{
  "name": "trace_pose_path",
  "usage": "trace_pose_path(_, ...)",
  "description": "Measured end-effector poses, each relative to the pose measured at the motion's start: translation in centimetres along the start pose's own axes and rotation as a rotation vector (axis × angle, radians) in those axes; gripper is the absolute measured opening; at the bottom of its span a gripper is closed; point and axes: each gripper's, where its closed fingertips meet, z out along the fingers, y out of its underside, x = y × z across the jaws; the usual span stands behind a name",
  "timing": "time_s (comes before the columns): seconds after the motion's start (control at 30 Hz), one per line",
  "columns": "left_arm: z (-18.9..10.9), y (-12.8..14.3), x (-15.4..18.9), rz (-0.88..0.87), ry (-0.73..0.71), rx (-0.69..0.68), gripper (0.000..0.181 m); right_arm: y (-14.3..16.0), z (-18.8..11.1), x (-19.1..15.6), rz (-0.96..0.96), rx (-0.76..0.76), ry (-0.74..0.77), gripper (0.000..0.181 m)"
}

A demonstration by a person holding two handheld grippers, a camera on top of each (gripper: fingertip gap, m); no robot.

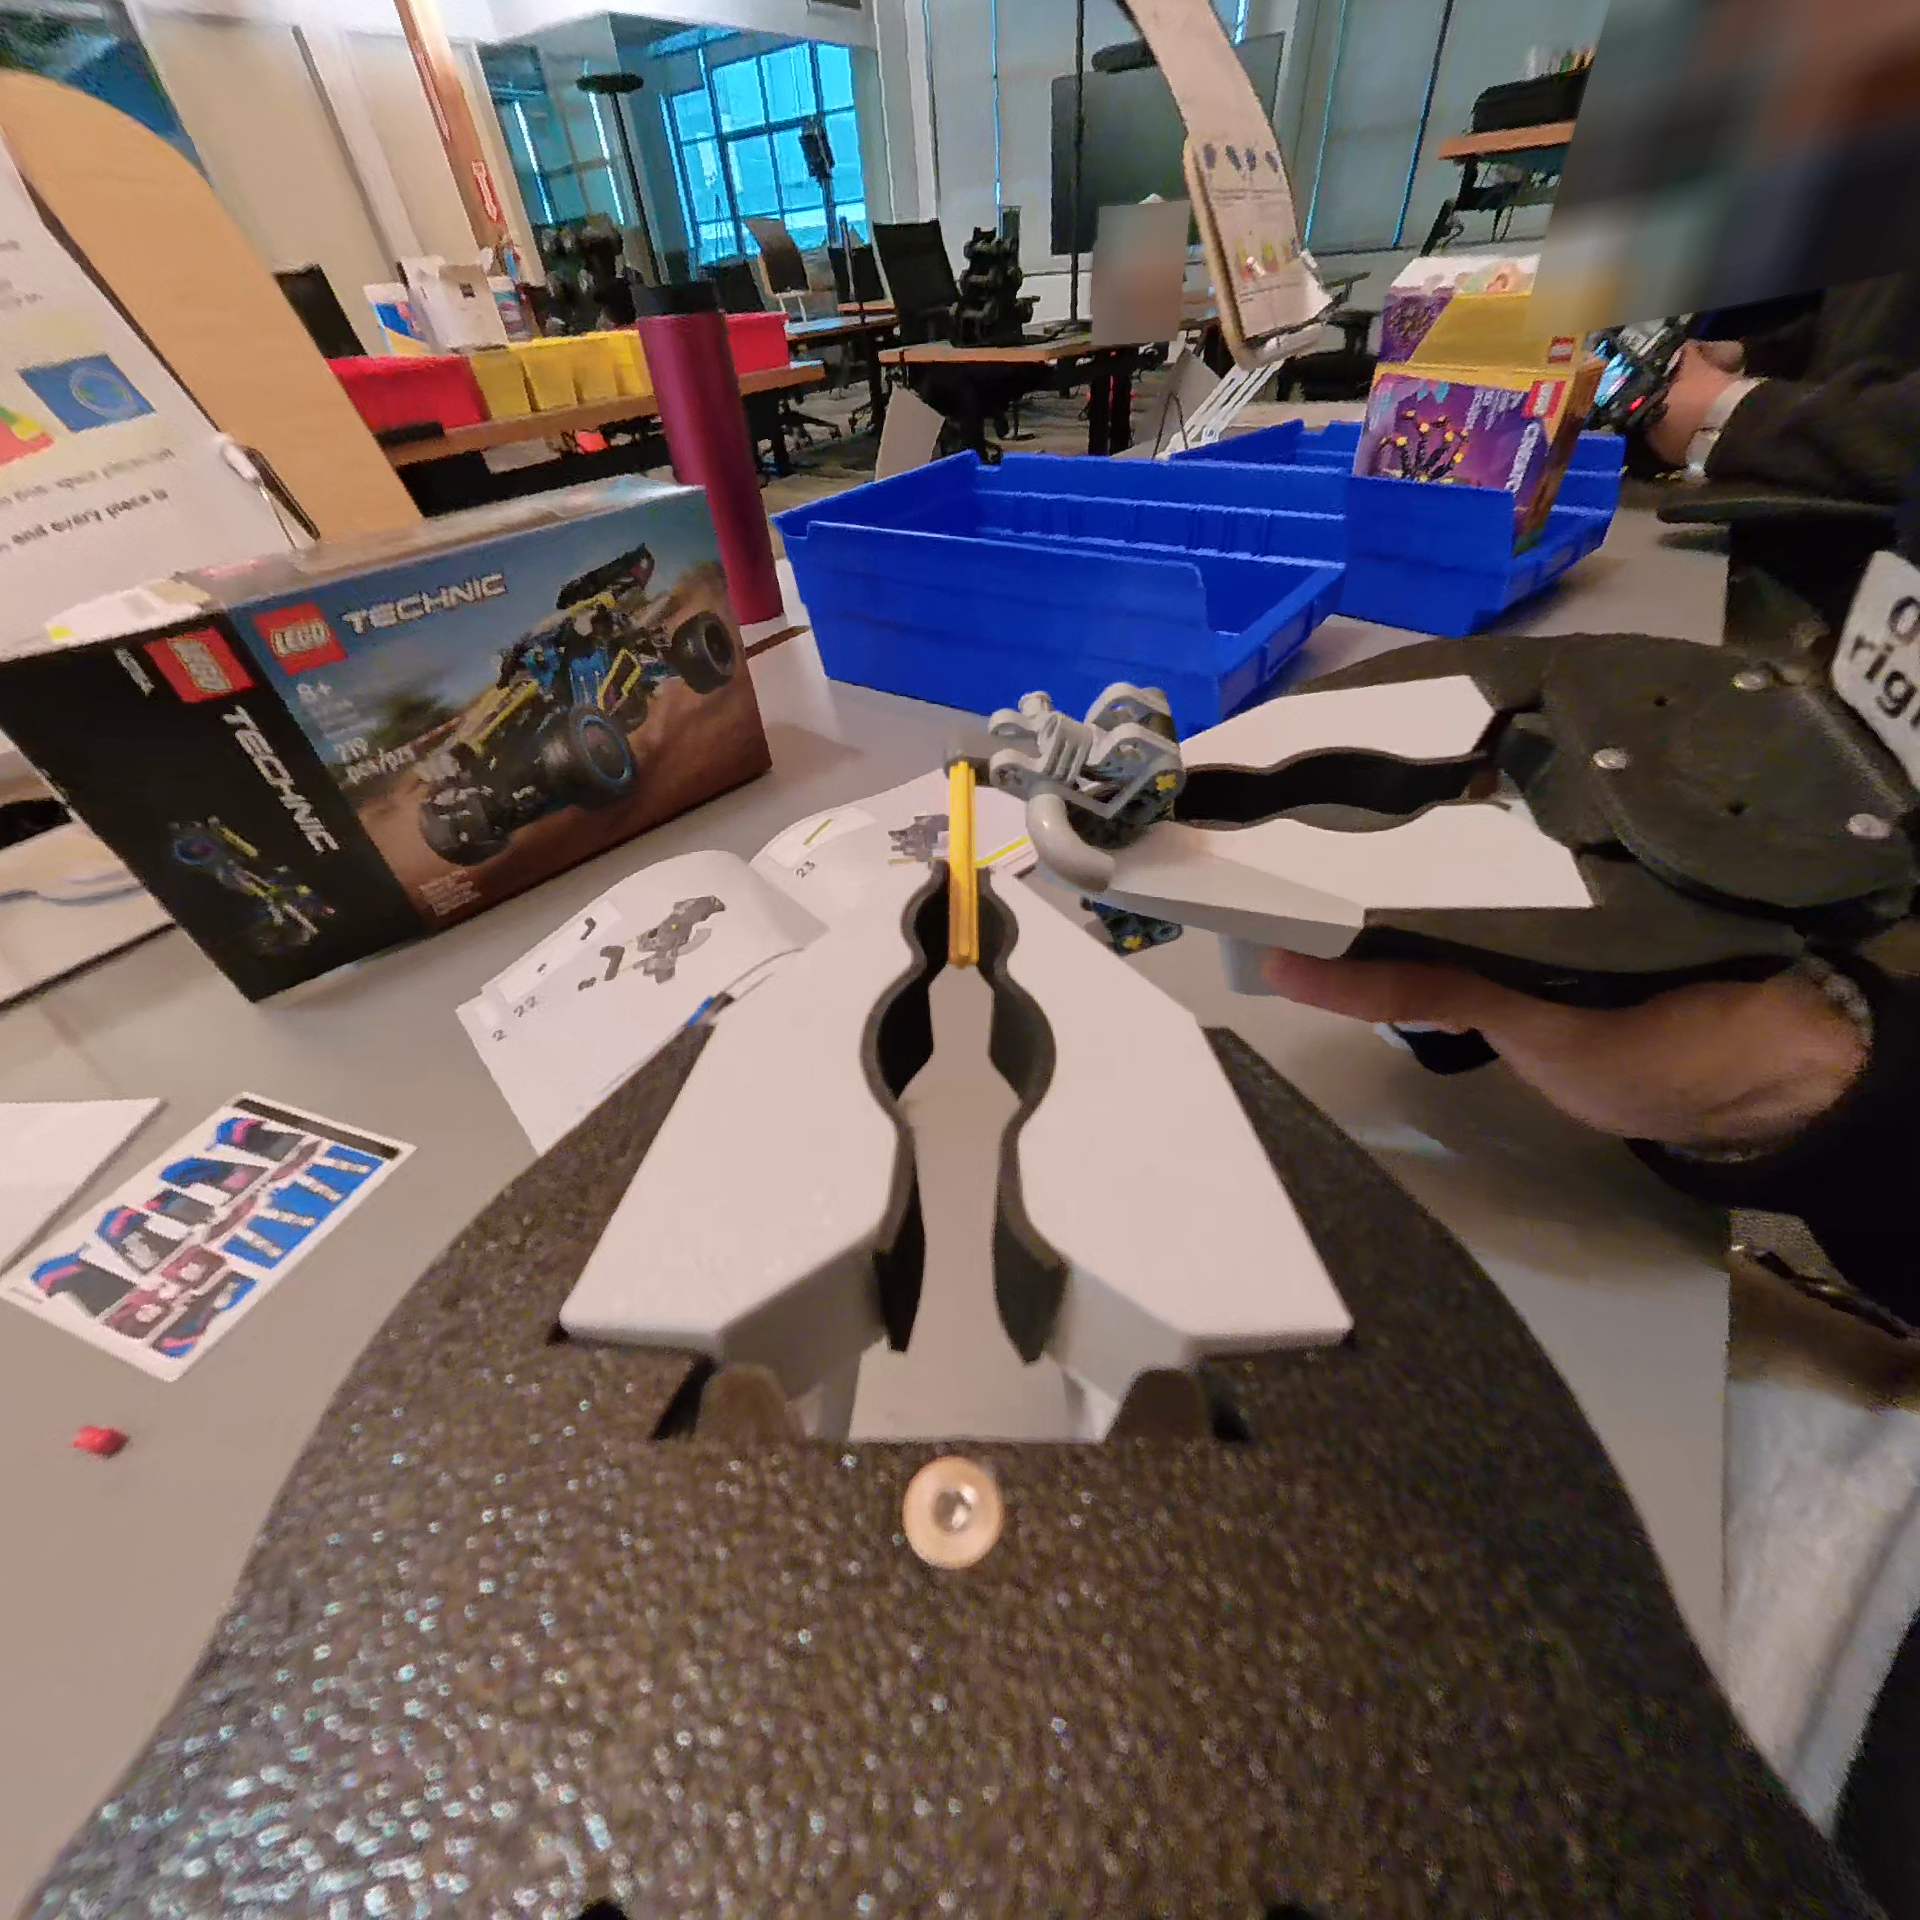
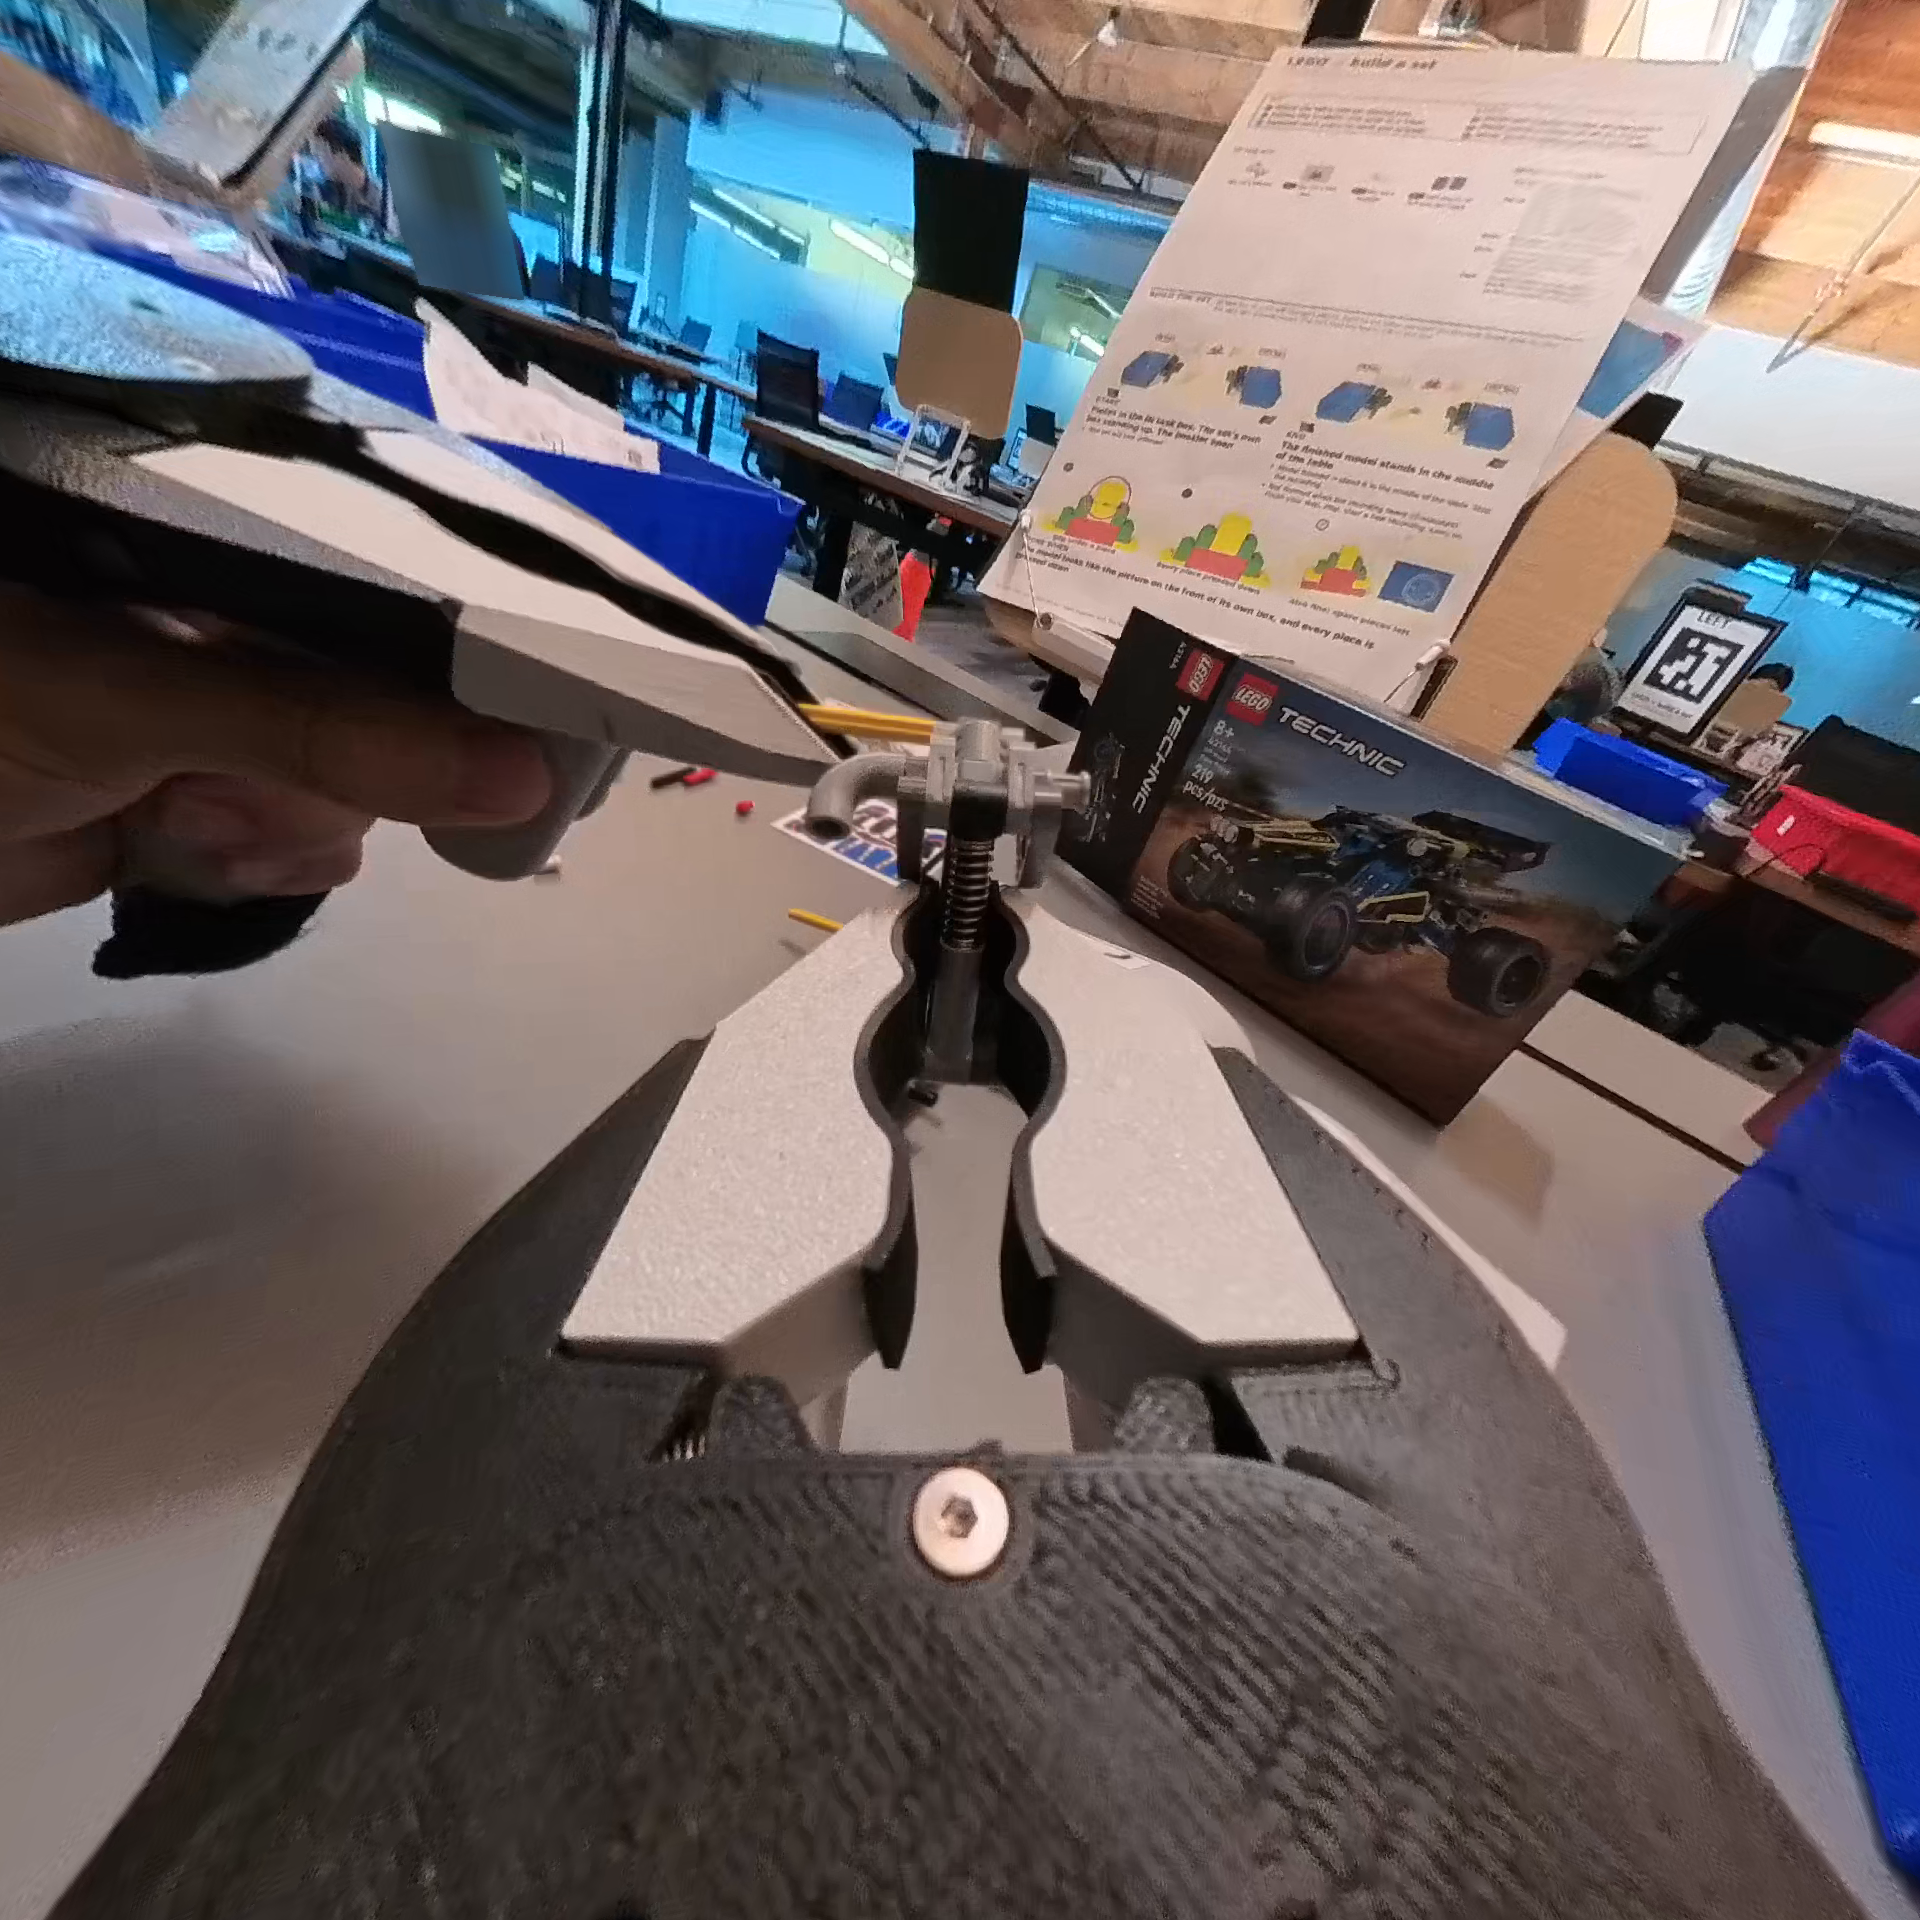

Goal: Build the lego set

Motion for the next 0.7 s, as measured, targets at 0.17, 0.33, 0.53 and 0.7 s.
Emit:
trace_pose_path(0.17,0.12,0.42,-0.29,0.113,-0.064,-0.002,0.000,0.47,0.10,-0.25,-0.031,-0.011,-0.021,0.006)
trace_pose_path(0.33,0.11,-0.07,0.11,-0.036,0.000,0.036,0.000,0.16,-0.11,-0.21,-0.009,0.033,-0.040,0.006)
trace_pose_path(0.53,-0.07,-0.23,0.46,-0.308,0.173,0.073,0.001,-0.09,-0.12,-0.44,-0.068,0.045,-0.040,0.006)
trace_pose_path(0.7,-0.02,-0.17,0.40,-0.123,0.128,0.072,0.001,0.22,0.09,-0.36,0.024,0.040,-0.078,0.006)
